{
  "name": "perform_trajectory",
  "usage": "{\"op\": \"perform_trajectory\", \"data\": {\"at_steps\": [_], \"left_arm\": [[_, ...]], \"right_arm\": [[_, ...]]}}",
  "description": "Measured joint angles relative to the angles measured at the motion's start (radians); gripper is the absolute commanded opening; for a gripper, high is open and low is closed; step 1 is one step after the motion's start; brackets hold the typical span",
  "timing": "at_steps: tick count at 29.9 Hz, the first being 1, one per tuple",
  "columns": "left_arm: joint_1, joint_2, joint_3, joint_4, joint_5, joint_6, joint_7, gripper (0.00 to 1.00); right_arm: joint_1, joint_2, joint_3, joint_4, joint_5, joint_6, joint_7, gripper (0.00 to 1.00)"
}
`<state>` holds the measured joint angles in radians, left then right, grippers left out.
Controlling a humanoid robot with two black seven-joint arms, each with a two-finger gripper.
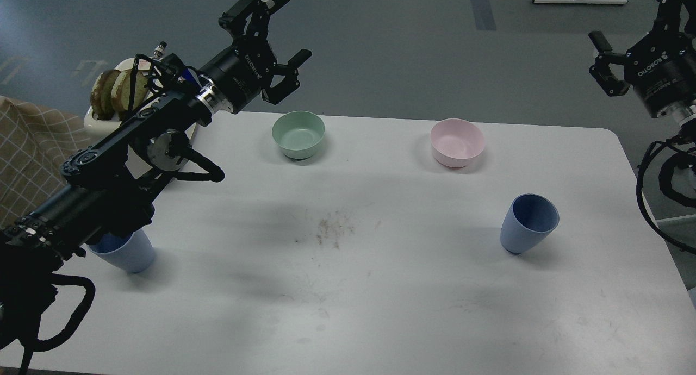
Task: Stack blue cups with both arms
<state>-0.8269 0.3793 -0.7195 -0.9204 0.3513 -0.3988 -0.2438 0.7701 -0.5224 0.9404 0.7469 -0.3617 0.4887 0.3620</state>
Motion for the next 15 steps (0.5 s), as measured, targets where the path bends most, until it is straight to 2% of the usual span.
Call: {"op": "perform_trajectory", "data": {"at_steps": [15], "left_arm": [[0.001,0.002,0.002,-0.016,0.028,-0.001,-0.001,0.98]], "right_arm": [[-0.014,0.001,0.001,0.003,0.013,0.000,0.001,0.99]]}}
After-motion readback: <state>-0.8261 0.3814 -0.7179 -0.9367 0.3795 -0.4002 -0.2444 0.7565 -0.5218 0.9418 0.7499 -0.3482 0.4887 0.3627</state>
